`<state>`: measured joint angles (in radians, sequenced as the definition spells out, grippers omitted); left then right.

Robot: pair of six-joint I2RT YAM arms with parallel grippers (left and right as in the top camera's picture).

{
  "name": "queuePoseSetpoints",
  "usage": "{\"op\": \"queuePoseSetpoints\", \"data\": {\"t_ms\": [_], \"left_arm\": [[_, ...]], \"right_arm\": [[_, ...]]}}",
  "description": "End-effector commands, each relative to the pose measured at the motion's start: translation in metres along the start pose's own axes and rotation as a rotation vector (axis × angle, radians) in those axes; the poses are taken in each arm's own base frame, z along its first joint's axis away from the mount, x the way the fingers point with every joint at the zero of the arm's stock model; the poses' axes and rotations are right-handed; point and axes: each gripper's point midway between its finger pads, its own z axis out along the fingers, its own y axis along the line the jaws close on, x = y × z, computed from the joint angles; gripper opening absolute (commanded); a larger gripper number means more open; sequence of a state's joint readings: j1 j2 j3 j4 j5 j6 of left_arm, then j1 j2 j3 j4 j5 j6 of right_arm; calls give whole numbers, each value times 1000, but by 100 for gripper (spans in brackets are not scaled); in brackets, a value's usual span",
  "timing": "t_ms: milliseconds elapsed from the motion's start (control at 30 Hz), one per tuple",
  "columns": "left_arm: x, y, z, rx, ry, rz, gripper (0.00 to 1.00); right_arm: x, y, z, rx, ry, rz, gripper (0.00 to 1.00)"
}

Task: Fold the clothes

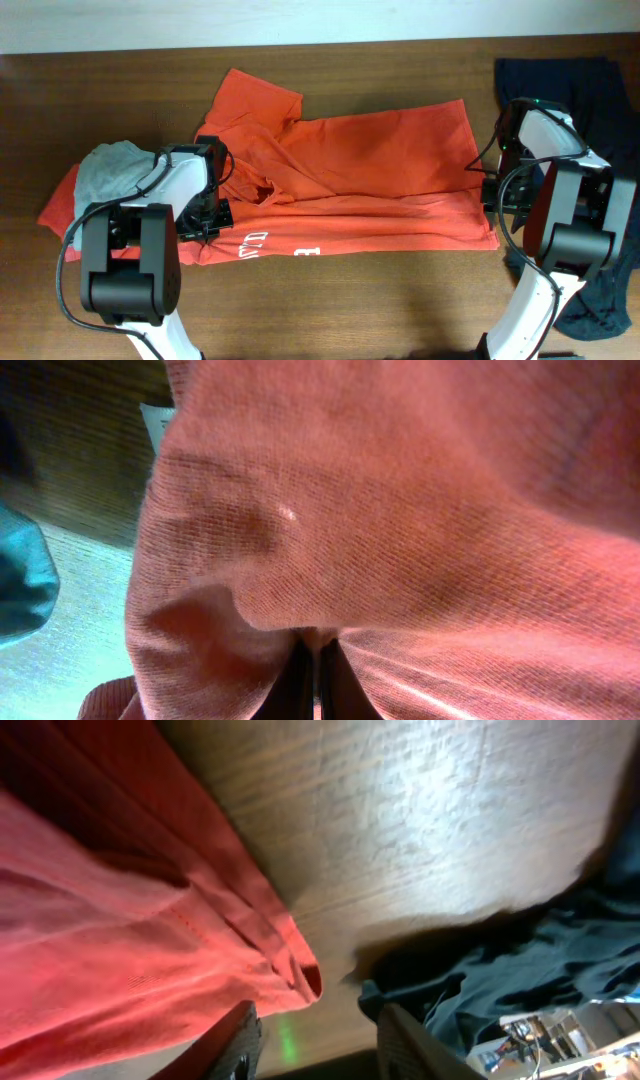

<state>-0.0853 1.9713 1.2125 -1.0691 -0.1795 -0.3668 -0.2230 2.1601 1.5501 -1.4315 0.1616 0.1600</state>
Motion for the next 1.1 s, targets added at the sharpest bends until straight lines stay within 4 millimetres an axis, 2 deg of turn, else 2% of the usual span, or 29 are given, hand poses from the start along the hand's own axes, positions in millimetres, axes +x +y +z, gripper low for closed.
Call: {"op": "queuePoseSetpoints", "data": {"t_ms": [0, 167, 267, 400, 633, 933, 1067], "left_arm": [[12, 5, 27, -45, 70, 7, 2], [11, 5, 28, -45, 70, 7, 2], [11, 5, 28, -44, 67, 7, 3], [10, 5, 28, -42, 63, 6, 3], [7, 4, 28, -38, 53, 3, 4], [7, 4, 28, -37, 51, 3, 4], [7, 3, 28, -37, 50, 3, 4]], "right_arm": [[-4, -7, -5, 17, -39, 26, 43], [-20, -3, -28, -30, -148, 27, 40], [-34, 19, -43, -166, -237, -55, 39], [-38, 41, -48, -280, -265, -135, 39], [-43, 41, -49, -282, -285, -133, 40], [-43, 45, -24, -279, -269, -133, 39], [-43, 45, -23, -279, -270, -133, 37]]}}
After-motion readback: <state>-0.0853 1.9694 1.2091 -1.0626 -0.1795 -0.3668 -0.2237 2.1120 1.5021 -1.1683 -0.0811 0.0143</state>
